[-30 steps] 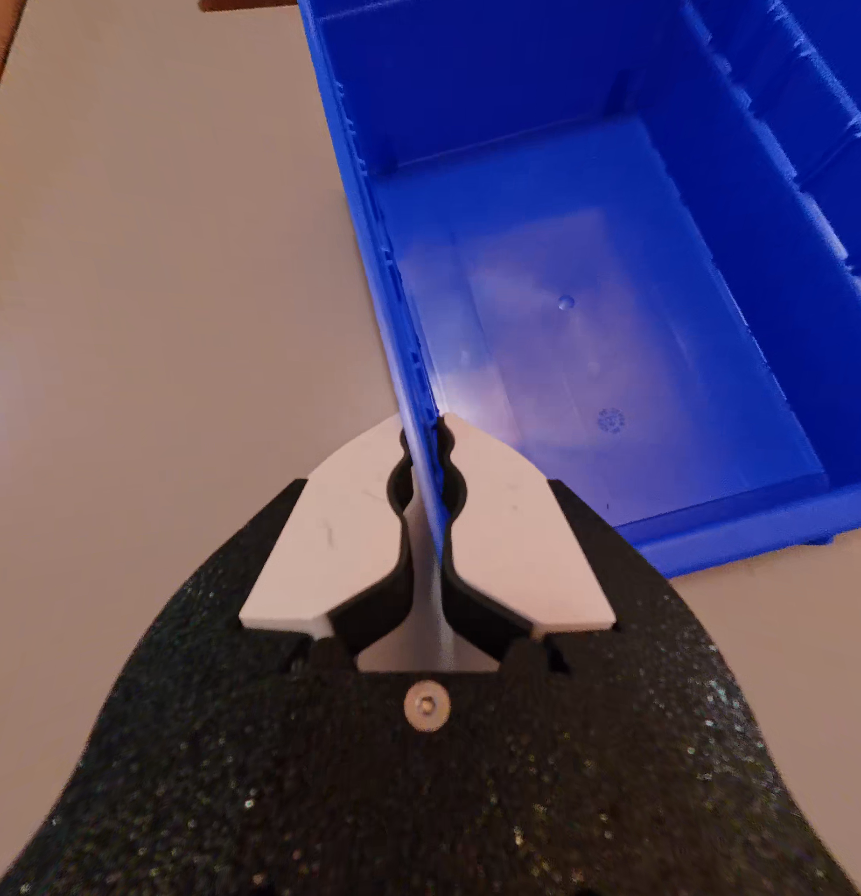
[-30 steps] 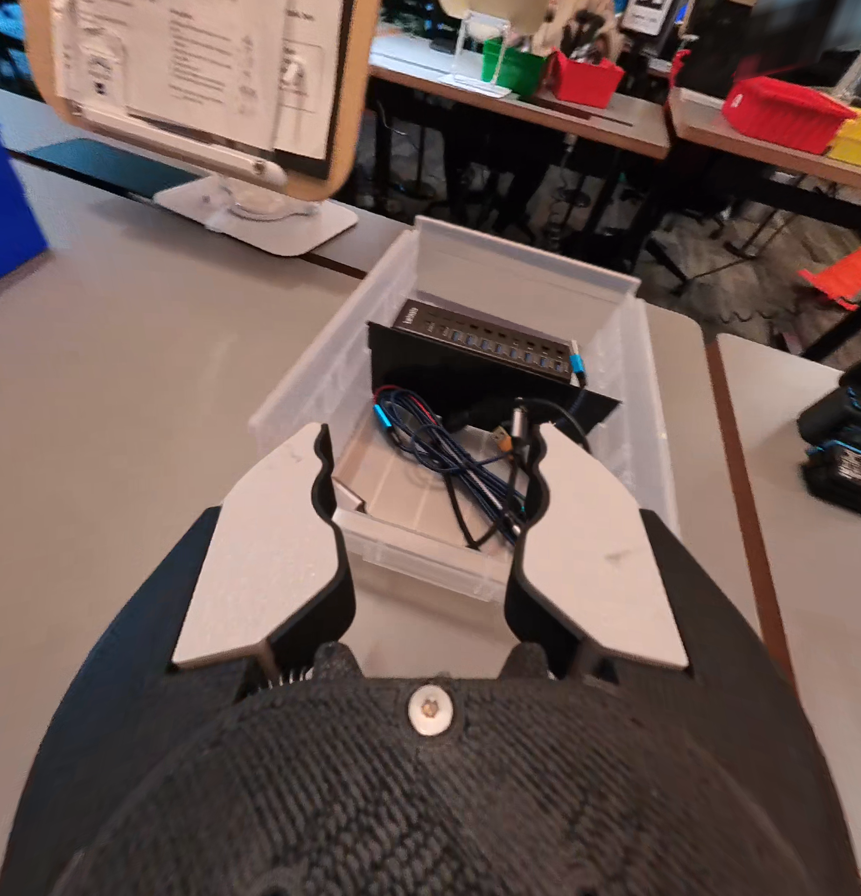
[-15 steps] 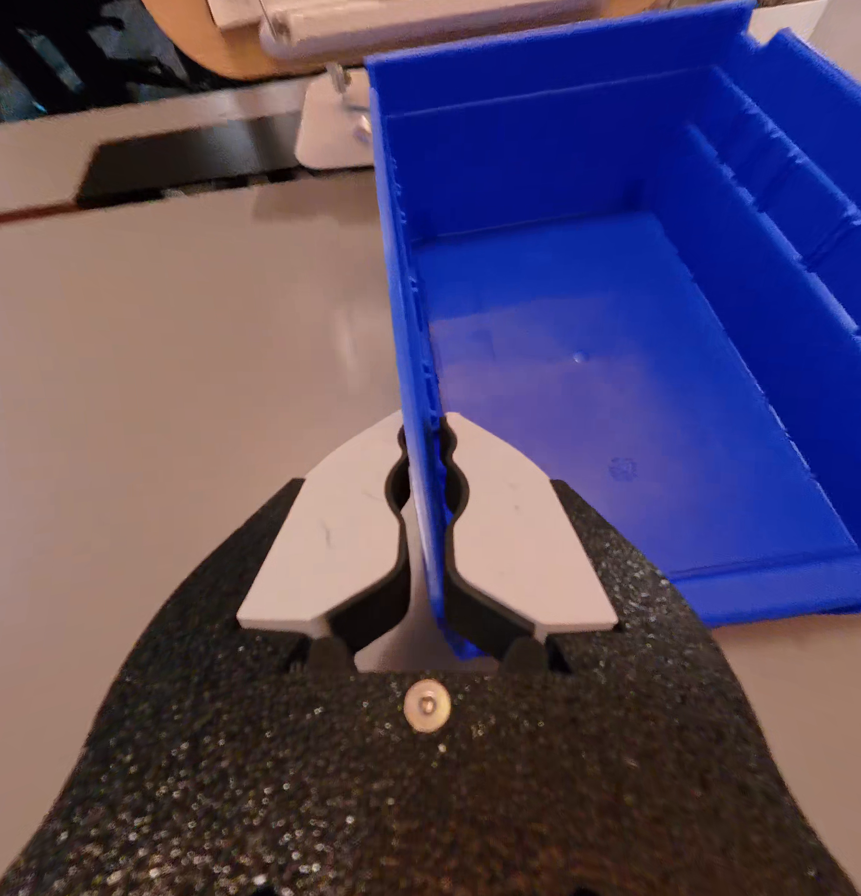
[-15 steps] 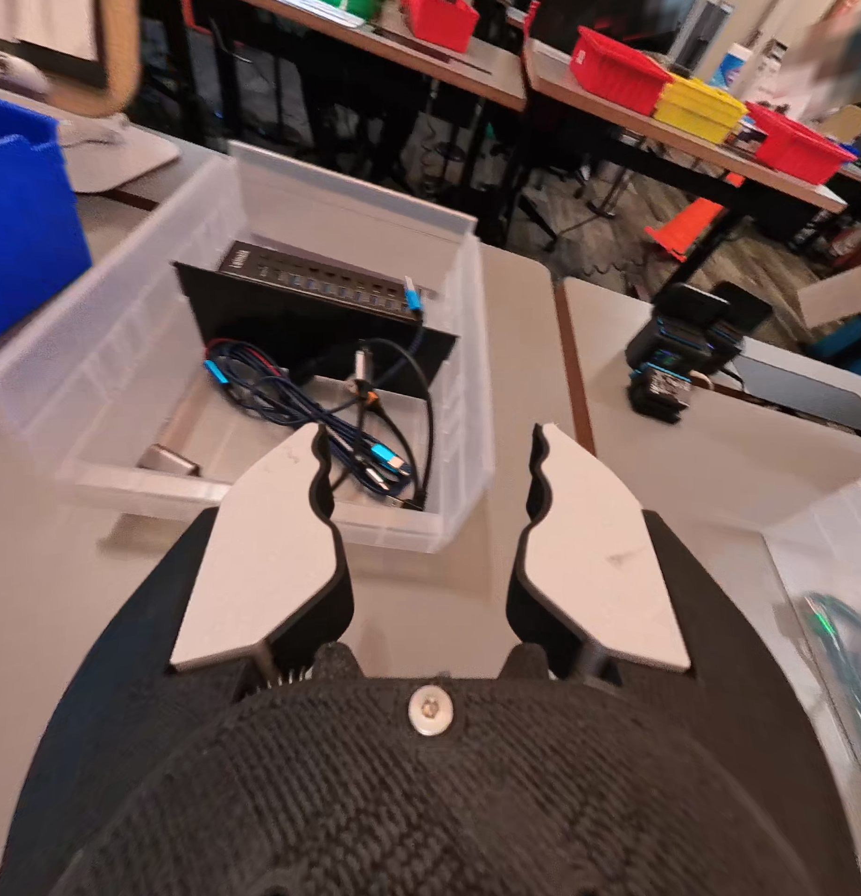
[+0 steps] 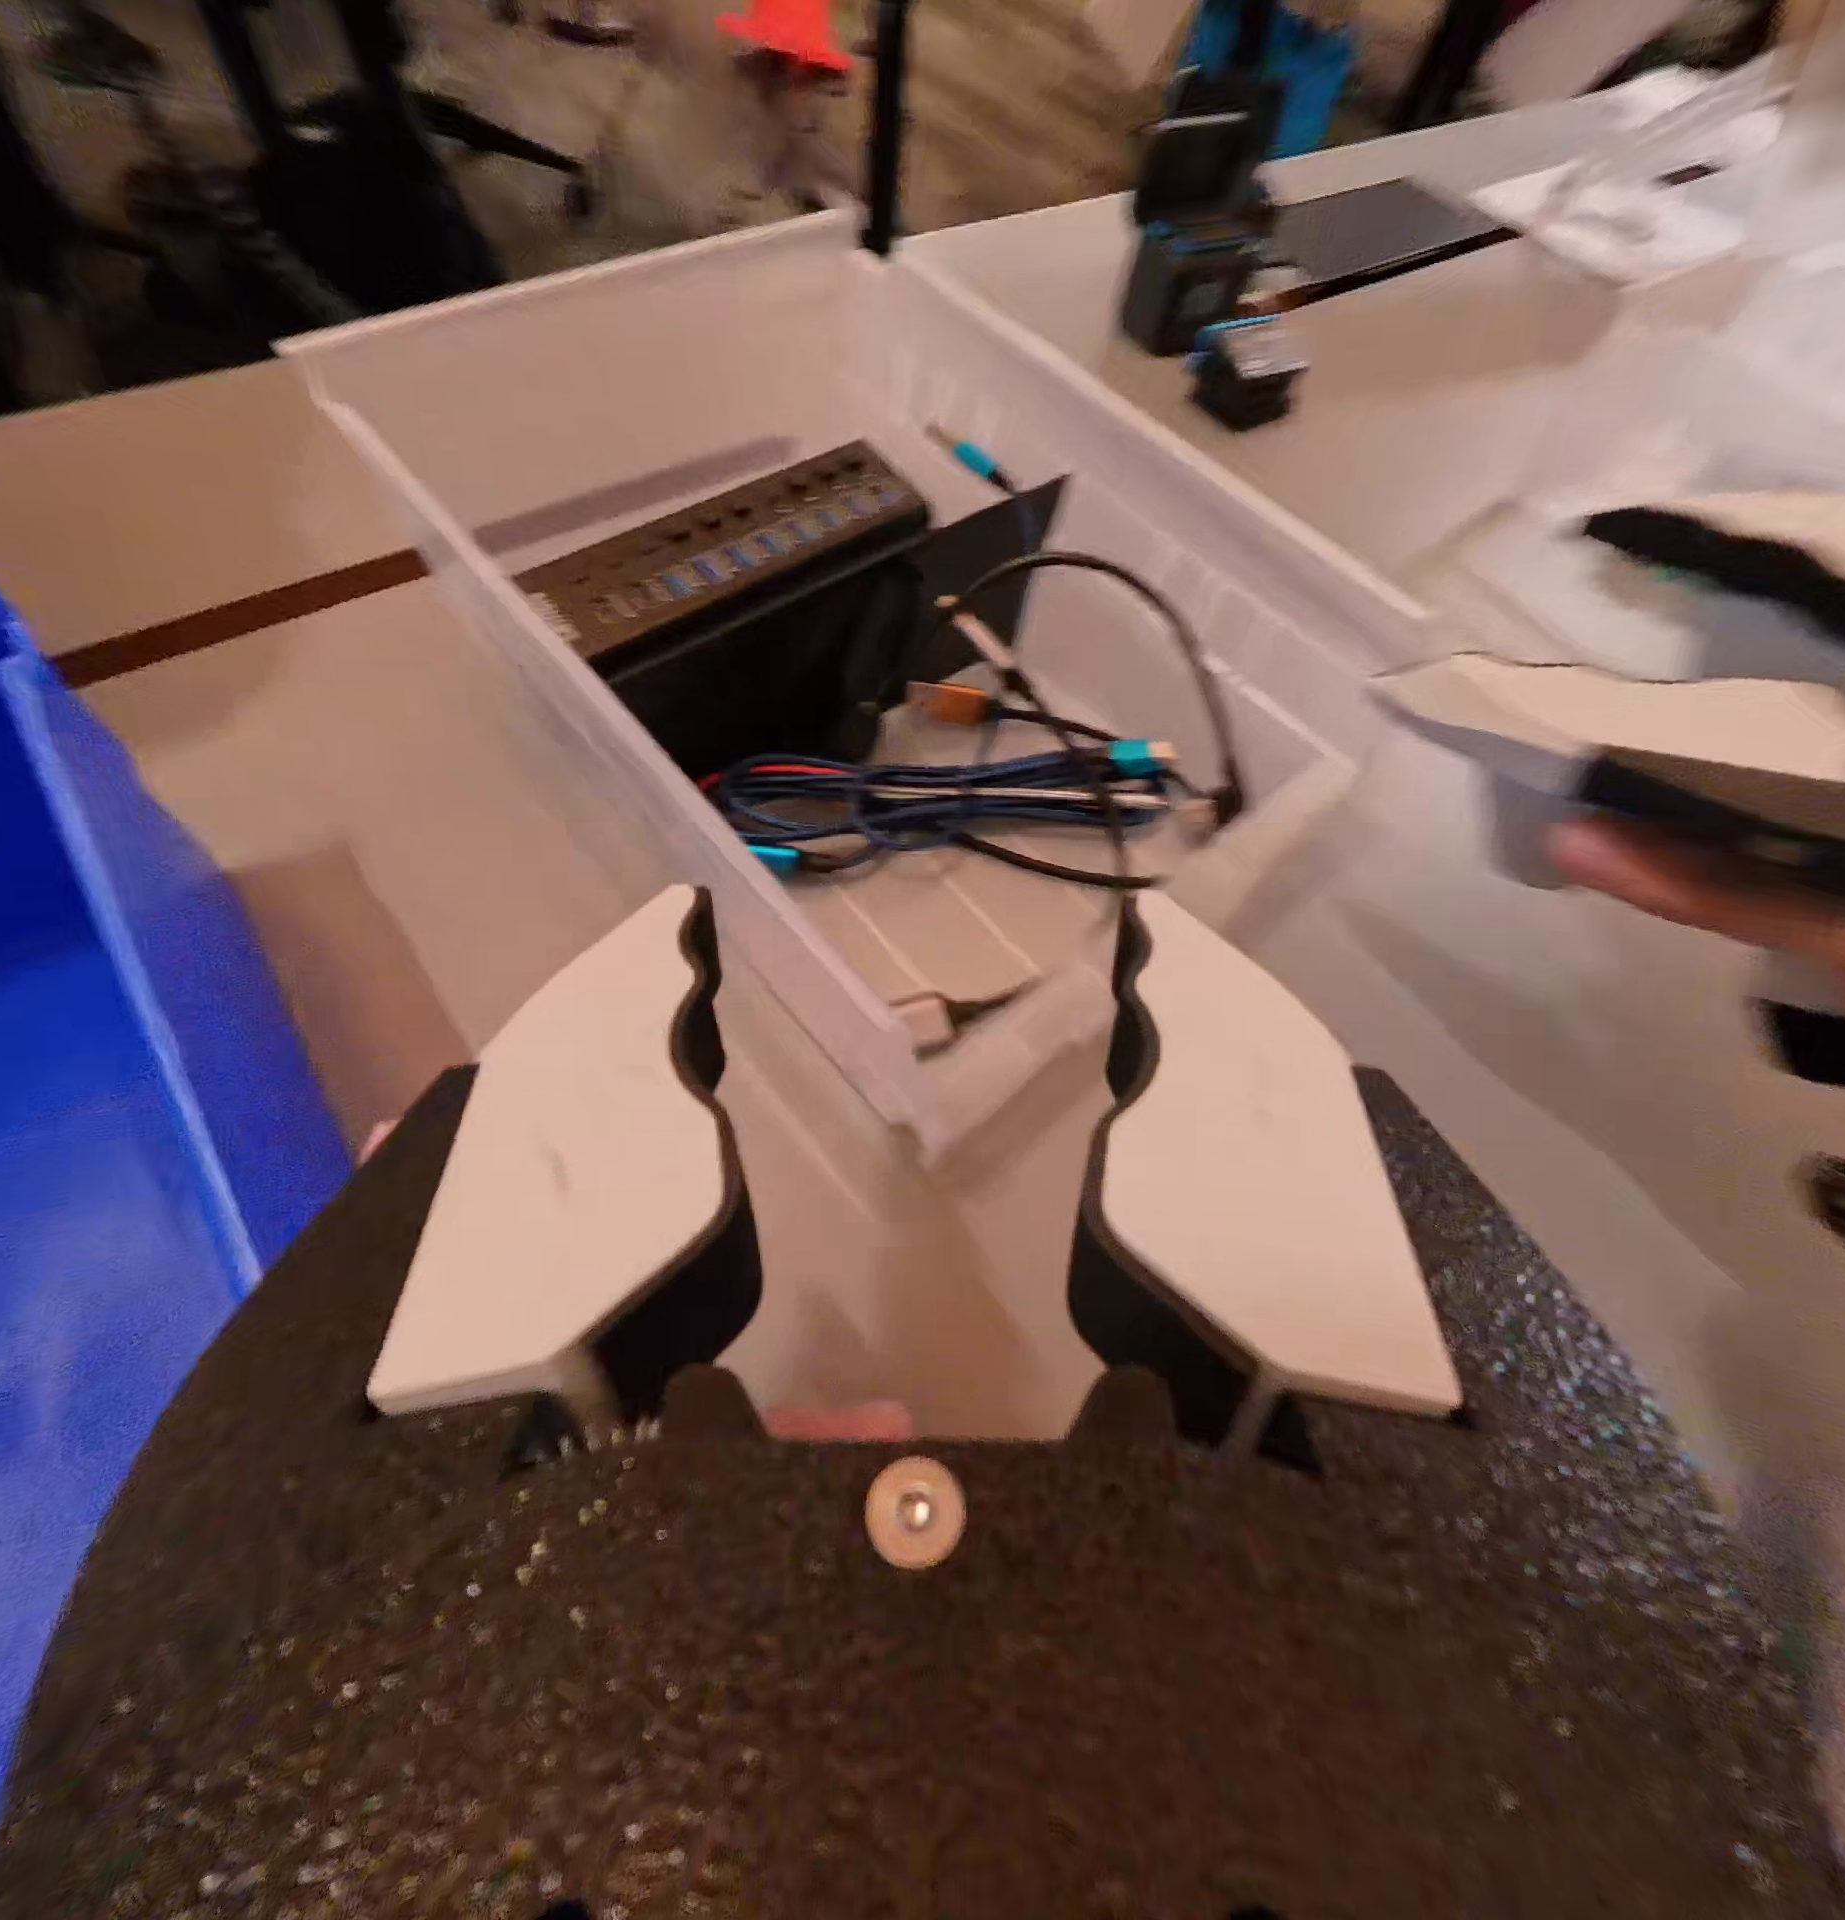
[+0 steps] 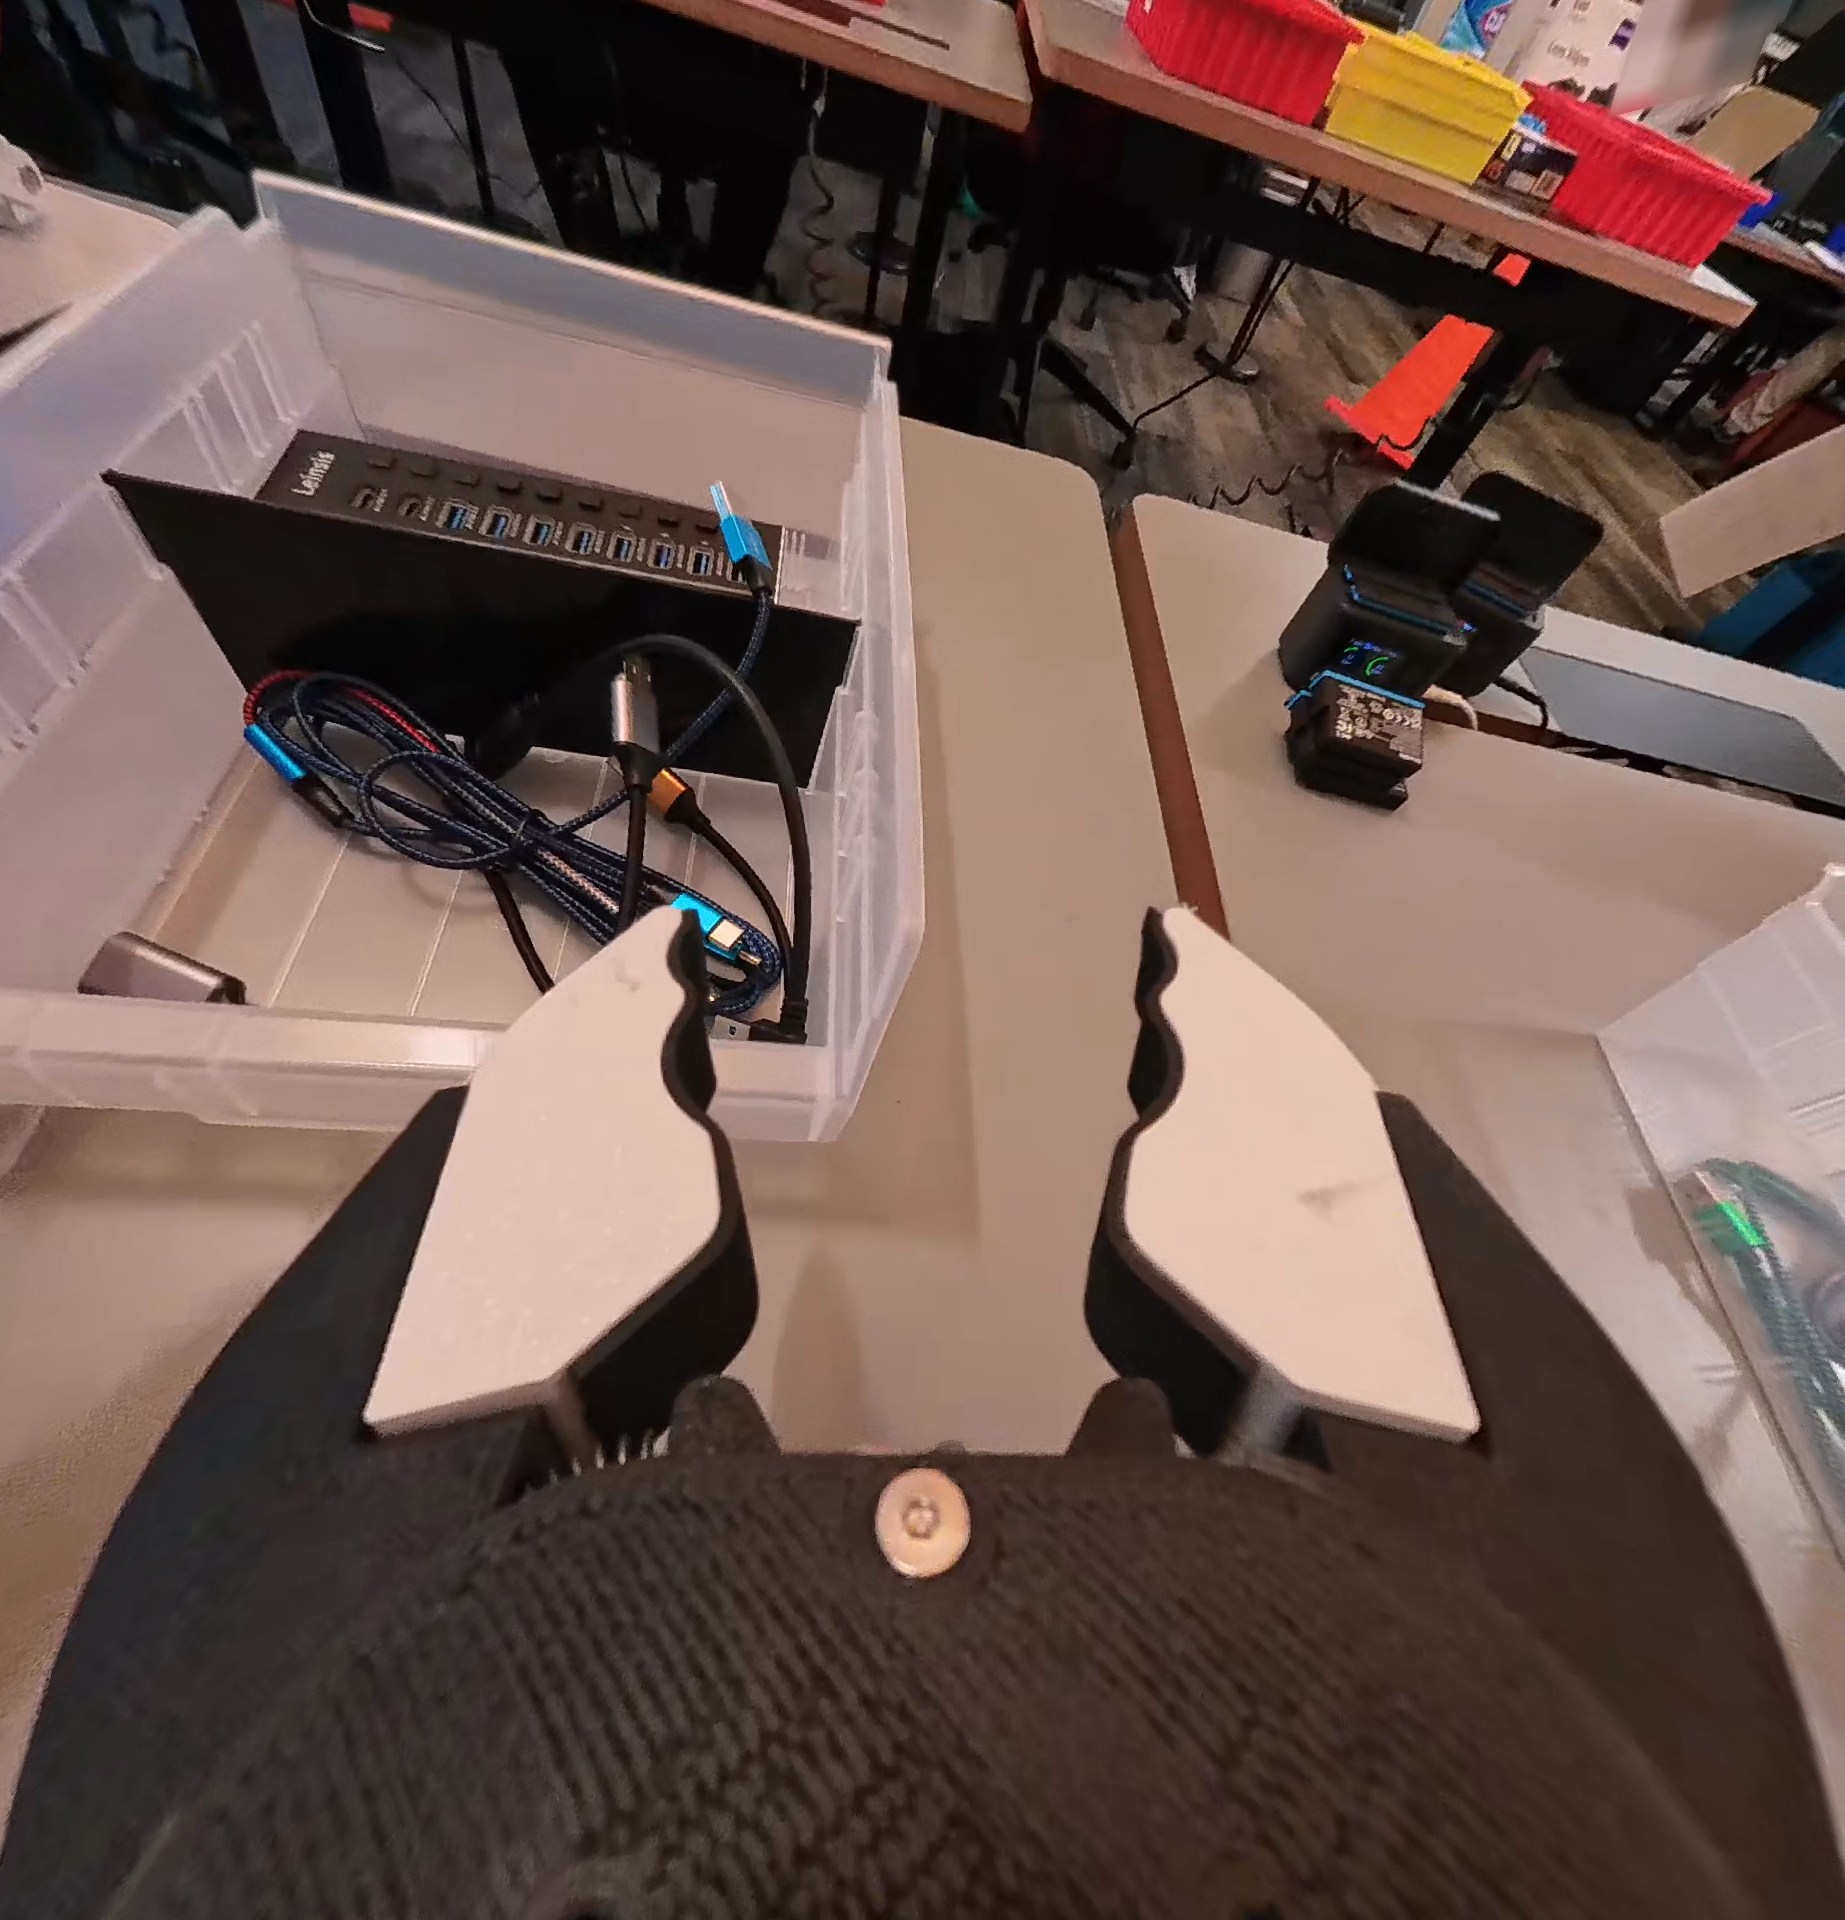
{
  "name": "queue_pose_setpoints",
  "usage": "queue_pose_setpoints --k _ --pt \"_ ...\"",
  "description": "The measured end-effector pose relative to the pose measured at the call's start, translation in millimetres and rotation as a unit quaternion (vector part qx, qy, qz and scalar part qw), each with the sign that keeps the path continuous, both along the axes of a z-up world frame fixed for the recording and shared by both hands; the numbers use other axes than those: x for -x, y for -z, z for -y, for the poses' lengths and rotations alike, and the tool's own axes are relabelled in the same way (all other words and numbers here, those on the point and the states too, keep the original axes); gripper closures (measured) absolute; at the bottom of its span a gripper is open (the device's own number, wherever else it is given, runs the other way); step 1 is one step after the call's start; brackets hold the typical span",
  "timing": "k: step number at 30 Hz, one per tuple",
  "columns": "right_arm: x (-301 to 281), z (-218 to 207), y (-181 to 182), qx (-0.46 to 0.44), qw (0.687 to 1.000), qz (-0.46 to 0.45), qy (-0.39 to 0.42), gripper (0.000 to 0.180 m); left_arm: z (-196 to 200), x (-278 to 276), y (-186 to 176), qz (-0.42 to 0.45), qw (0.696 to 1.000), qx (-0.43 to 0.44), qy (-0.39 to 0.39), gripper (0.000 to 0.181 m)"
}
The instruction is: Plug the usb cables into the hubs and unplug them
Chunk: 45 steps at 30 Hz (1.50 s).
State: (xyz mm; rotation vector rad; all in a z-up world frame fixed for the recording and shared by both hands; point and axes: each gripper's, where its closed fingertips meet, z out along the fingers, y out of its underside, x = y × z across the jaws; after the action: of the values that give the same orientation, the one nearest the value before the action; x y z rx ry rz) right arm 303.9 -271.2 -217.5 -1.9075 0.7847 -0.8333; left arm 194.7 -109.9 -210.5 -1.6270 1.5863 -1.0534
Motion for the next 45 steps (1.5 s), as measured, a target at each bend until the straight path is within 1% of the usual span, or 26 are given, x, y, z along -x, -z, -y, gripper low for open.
queue_pose_setpoints --k 1,3,6,8,9,10,11,12,13,14,15,17,19,21,22,23,24,27,29,31,33,36,38,41,43,45 --pt "1.2 0.5 -2.6 -0.003 1.0 0.004 -0.002 0.1 -6.5 -8.1 10.2 -0.003 0.999 -0.016 -0.029 0.106" --pt "3.1 1.2 -7.3 -0.015 1.0 0.009 -0.007 0.101 -15.0 -19.9 29.6 -0.006 0.997 -0.014 -0.07 0.103" --pt "3.9 1.2 -7.1 -0.035 0.999 0.005 -0.011 0.102 -26.5 -33.3 65.4 -0.045 0.993 -0.015 -0.11 0.103" --pt "2.8 1.1 -2.0 -0.036 0.999 -0.001 -0.01 0.101 -27.7 -43.5 67.2 -0.03 0.993 -0.006 -0.111 0.093" --pt "1.0 1.1 0.6 -0.037 0.999 -0.001 -0.007 0.101 -31.0 -48.4 63.6 -0.022 0.992 -0.008 -0.123 0.094" --pt "-1.2 0.8 4.1 -0.04 0.999 -0.003 -0.003 0.1 -36.5 -54.0 60.1 -0.012 0.991 -0.03 -0.133 0.098" --pt "-3.7 0.2 8.5 -0.043 0.999 -0.007 0.003 0.1 -42.2 -59.2 57.5 -0.001 0.989 -0.063 -0.136 0.114" --pt "-6.7 -0.6 13.8 -0.046 0.999 -0.014 0.011 0.1 -42.1 -64.2 56.6 0.006 0.988 -0.094 -0.119 0.118" --pt "-9.1 -1.9 20.4 -0.046 0.999 -0.023 0.018 0.1 -49.3 -64.9 57.0 0.0 0.983 -0.124 -0.133 0.123" --pt "-12.1 -3.5 26.7 -0.044 0.998 -0.028 0.026 0.1 -52.6 -65.7 56.7 -0.001 0.982 -0.139 -0.13 0.128" --pt "-15.2 -6.3 31.9 -0.043 0.998 -0.028 0.029 0.1 -54.6 -66.3 56.5 0.0 0.982 -0.138 -0.128 0.132" --pt "-16.1 -17.9 40.3 -0.046 0.999 -0.025 0.009 0.101 -58.5 -64.8 55.9 0.005 0.983 -0.131 -0.127 0.142" --pt "-14.6 -28.9 44.6 -0.075 0.997 -0.029 -0.014 0.103 -58.9 -59.5 55.4 0.01 0.984 -0.126 -0.123 0.151" --pt "-4.9 -42.6 40.8 -0.135 0.986 -0.069 -0.067 0.122 -57.9 -54.3 54.2 0.02 0.985 -0.118 -0.123 0.152" --pt "-4.9 -42.4 36.9 -0.161 0.981 -0.087 -0.067 0.13 -57.8 -51.3 53.7 0.022 0.985 -0.12 -0.122 0.152" --pt "-4.7 -39.3 37.4 -0.165 0.979 -0.101 -0.06 0.139 -57.9 -48.5 53.4 0.023 0.985 -0.123 -0.121 0.153" --pt "-2.7 -38.9 36.7 -0.148 0.982 -0.095 -0.062 0.148 -56.6 -46.9 53.2 0.026 0.985 -0.118 -0.12 0.153" --pt "4.9 -36.7 33.6 -0.052 0.995 -0.066 -0.06 0.174 -55.6 -40.9 51.8 0.032 0.985 -0.116 -0.124 0.156" --pt "12.9 -34.4 25.7 -0.044 0.995 -0.062 -0.065 0.174 -54.7 -35.1 46.6 0.034 0.986 -0.11 -0.124 0.157" --pt "20.9 -30.7 7.9 -0.056 0.996 -0.037 -0.062 0.174 -51.3 -30.0 33.4 0.052 0.985 -0.111 -0.119 0.157" --pt "30.9 -28.8 -24.0 -0.064 0.996 0.01 -0.059 0.174 -50.3 -24.7 9.3 0.086 0.982 -0.115 -0.12 0.157" --pt "56.7 -27.5 -80.5 -0.085 0.993 0.074 -0.043 0.174 -51.2 -7.5 -48.2 0.142 0.974 -0.128 -0.121 0.157" --pt "75.4 -35.1 -113.3 -0.13 0.986 0.097 -0.047 0.174 -56.3 10.1 -88.3 0.176 0.965 -0.158 -0.115 0.156" --pt "97.8 -71.3 -141.2 -0.163 0.98 0.098 -0.062 0.174 -84.4 43.2 -132.4 0.199 0.953 -0.188 -0.132 0.157" --pt "112.3 -108.5 -148.6 -0.163 0.979 0.088 -0.085 0.174 -114.4 66.9 -146.1 0.195 0.947 -0.205 -0.151 0.157" --pt "128.9 -154.5 -152.1 -0.173 0.975 0.078 -0.119 0.174 -154.5 94.2 -148.8 0.185 0.943 -0.202 -0.187 0.158"
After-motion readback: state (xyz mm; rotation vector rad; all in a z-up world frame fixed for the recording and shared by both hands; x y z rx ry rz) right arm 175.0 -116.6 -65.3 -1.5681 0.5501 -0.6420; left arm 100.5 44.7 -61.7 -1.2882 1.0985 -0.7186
